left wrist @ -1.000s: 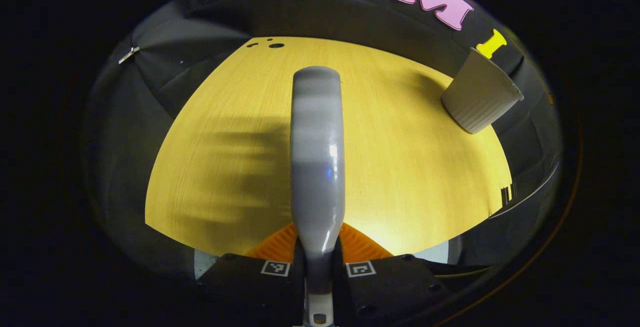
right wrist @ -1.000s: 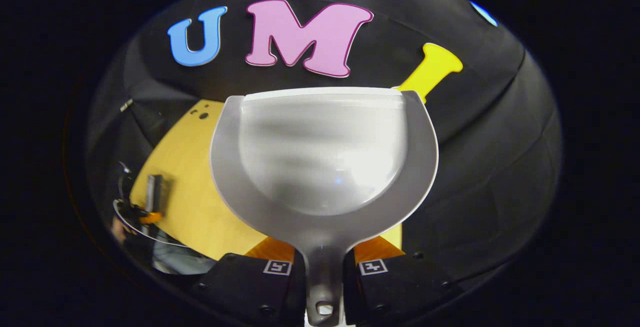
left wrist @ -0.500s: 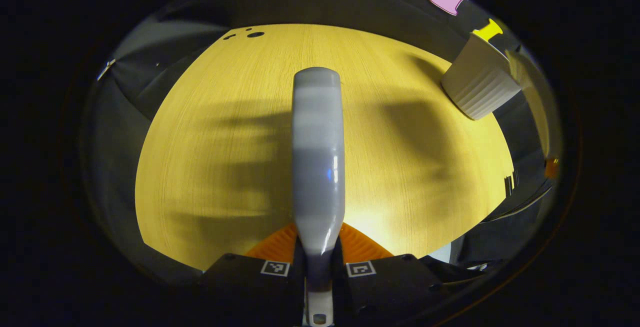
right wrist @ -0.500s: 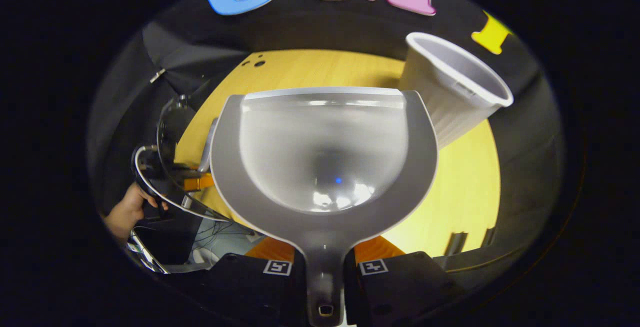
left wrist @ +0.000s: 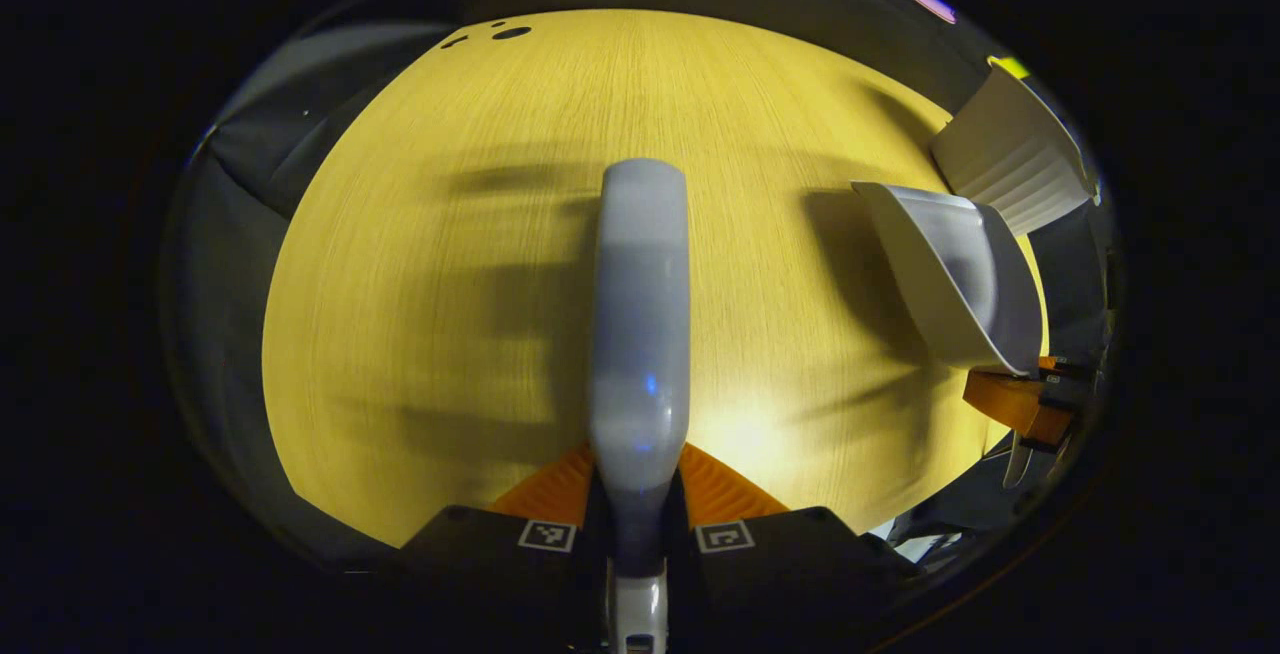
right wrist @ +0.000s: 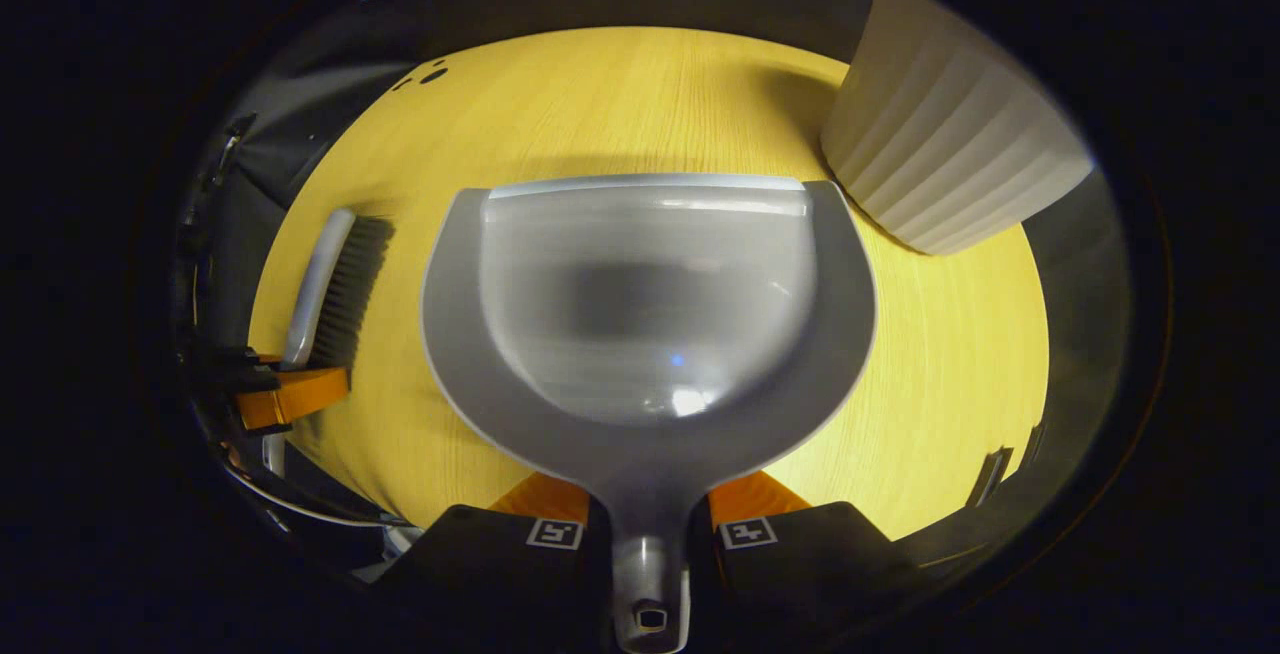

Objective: Pick up the small broom and dustpan from the desktop, sweep the trash into the dustpan with the broom, and then empty the trash into the garbage bin.

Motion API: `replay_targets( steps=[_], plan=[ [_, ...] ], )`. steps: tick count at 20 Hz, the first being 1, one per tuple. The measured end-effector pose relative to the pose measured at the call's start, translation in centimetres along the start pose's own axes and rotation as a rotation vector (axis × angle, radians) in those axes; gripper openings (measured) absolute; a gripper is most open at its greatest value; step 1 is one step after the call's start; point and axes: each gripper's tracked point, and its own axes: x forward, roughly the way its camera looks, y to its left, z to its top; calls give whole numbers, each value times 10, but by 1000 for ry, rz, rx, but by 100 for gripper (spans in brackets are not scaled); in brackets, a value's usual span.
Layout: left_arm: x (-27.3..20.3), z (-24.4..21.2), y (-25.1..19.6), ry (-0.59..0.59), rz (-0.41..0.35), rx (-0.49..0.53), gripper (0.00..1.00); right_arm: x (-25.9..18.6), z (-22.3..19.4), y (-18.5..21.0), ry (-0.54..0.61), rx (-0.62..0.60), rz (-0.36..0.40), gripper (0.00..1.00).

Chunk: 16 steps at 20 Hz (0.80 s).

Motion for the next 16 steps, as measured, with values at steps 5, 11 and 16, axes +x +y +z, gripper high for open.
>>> replay_targets(
  steps=[5, 11, 16],
  plan=[
    [-5, -3, -7, 13, 39, 25, 31, 14, -12, 3, 48, 54, 17, 46],
    [-16, 4, -7, -28, 31, 15, 67, 7, -5, 12, 25, 93, 64, 50],
    [-64, 8, -14, -165, 7, -24, 96, -47, 17, -3, -124, 106, 53, 100]
  ],
)
